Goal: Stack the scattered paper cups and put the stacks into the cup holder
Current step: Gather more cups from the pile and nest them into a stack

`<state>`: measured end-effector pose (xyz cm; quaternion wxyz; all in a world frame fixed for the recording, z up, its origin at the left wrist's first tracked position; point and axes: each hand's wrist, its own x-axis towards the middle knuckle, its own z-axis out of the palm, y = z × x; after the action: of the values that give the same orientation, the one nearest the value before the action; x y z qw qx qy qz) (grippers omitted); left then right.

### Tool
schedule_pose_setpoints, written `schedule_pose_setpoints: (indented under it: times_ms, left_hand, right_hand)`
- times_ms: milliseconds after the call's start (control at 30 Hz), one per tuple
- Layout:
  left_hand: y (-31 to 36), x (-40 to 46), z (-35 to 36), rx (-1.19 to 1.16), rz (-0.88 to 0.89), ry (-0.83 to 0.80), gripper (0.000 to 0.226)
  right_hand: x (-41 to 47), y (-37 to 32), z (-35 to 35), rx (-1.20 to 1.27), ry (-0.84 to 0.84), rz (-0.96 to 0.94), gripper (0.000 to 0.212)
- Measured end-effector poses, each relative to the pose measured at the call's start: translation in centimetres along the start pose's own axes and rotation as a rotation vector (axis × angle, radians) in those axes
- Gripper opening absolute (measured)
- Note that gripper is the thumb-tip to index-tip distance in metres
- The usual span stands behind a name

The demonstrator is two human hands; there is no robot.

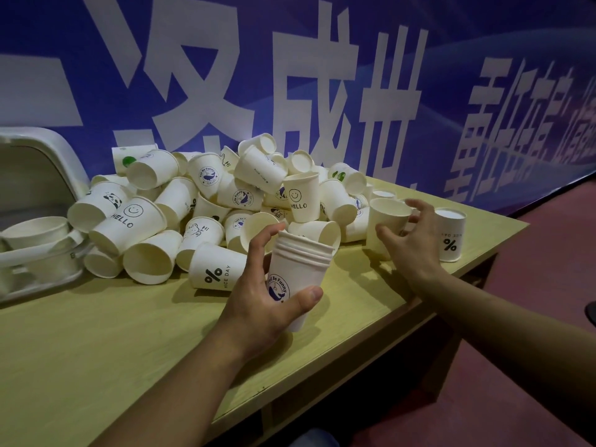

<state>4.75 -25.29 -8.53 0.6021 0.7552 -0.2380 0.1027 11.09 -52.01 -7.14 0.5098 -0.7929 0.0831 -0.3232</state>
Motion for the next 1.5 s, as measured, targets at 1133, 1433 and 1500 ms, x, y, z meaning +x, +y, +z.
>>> schedule_pose_setpoints:
  times_ms: [1133,1433,1500]
  left_hand:
    - [0.3,-1.3,-7.2,0.226,0.130,0.200,0.084]
    - [-0.6,-2.3,-7.7,0.102,-0.011,0.189,0.086]
    - [-0.7,-2.3,-7.6,0.088,-0.022,0.178,0.087]
  right_hand:
    - [-6.6,-7.3,2.4,-0.125,-0.461,-0.286,0.042]
    - [-5.3,-7.3,6.0,-0.513,-0.836,-0.557,0.045]
    - [-5.1,-7.6,5.7,-0.608,-0.919,-0.609,0.058]
